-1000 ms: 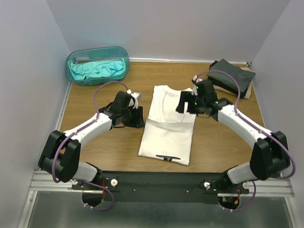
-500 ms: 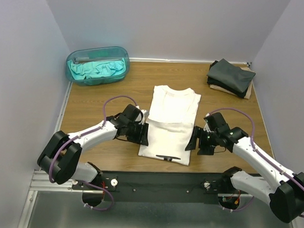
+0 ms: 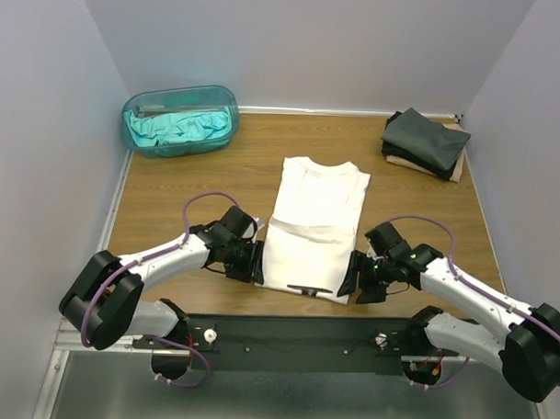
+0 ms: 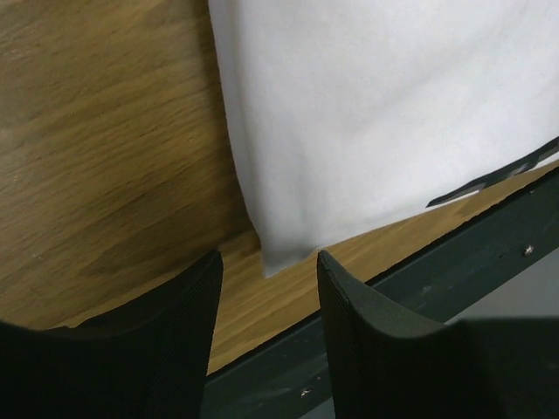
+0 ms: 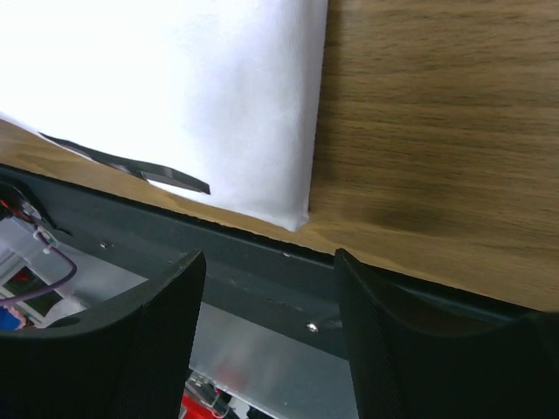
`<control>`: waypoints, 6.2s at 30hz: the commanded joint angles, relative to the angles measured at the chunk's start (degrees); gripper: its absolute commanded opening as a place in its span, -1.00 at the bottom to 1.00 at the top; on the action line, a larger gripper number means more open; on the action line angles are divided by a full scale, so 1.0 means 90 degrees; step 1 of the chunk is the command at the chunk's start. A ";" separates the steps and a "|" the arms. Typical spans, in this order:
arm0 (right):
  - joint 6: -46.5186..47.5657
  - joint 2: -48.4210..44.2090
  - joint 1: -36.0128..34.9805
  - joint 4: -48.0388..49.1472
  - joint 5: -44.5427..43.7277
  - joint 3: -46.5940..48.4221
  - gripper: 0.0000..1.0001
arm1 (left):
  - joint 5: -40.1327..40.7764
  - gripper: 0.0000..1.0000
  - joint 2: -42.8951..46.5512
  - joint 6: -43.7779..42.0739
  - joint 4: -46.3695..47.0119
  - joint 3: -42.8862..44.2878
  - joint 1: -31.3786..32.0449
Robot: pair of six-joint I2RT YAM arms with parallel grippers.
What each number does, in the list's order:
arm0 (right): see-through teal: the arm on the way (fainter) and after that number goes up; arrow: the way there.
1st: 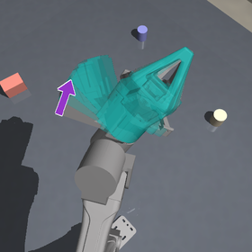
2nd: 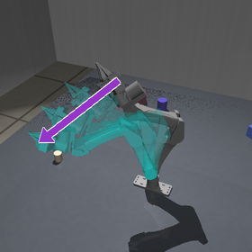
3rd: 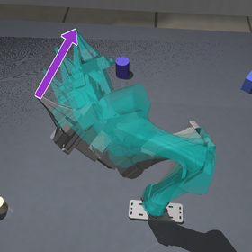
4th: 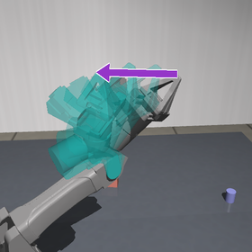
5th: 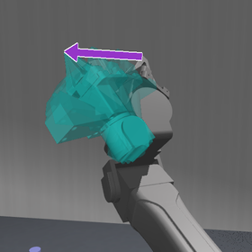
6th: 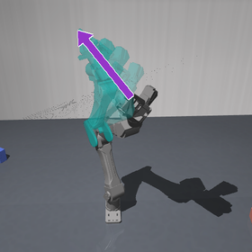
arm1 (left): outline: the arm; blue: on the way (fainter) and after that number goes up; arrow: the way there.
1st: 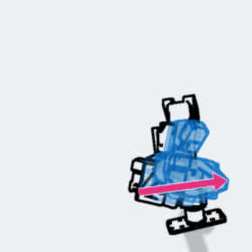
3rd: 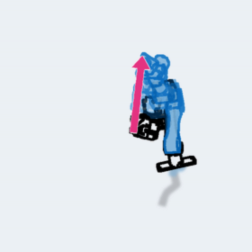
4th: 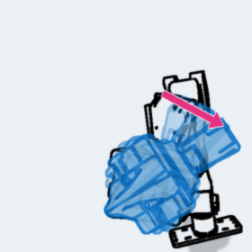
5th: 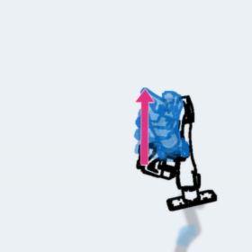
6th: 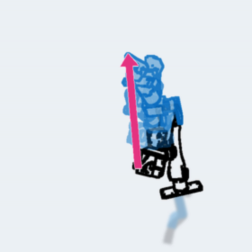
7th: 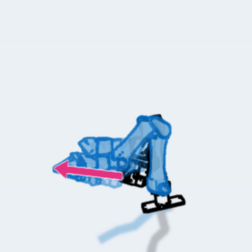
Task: Fold and stack the t-shirts
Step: Fold the tshirt
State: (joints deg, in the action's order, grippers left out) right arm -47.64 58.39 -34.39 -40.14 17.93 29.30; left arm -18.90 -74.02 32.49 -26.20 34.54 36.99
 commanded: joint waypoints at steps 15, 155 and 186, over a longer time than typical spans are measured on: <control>-0.0107 0.0651 -0.0173 0.0974 -0.0293 -0.0325 0.10 | -0.0283 -0.12 -0.0047 0.0159 0.0323 -0.0362 0.0099; 0.4072 0.6472 0.2764 0.0475 -0.0452 0.8220 1.00 | -0.1924 0.41 -0.3260 -0.0876 0.1465 0.3702 -0.2636; 0.5410 0.6637 0.3792 0.1169 0.3632 0.5954 1.00 | -0.1778 0.49 -0.4051 -0.0046 0.2413 0.3173 -0.2255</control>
State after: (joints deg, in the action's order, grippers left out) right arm -0.45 116.71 -0.64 -31.55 47.57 84.12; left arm -37.01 -108.42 32.03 -5.15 62.17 16.27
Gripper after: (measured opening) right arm 0.997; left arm 0.745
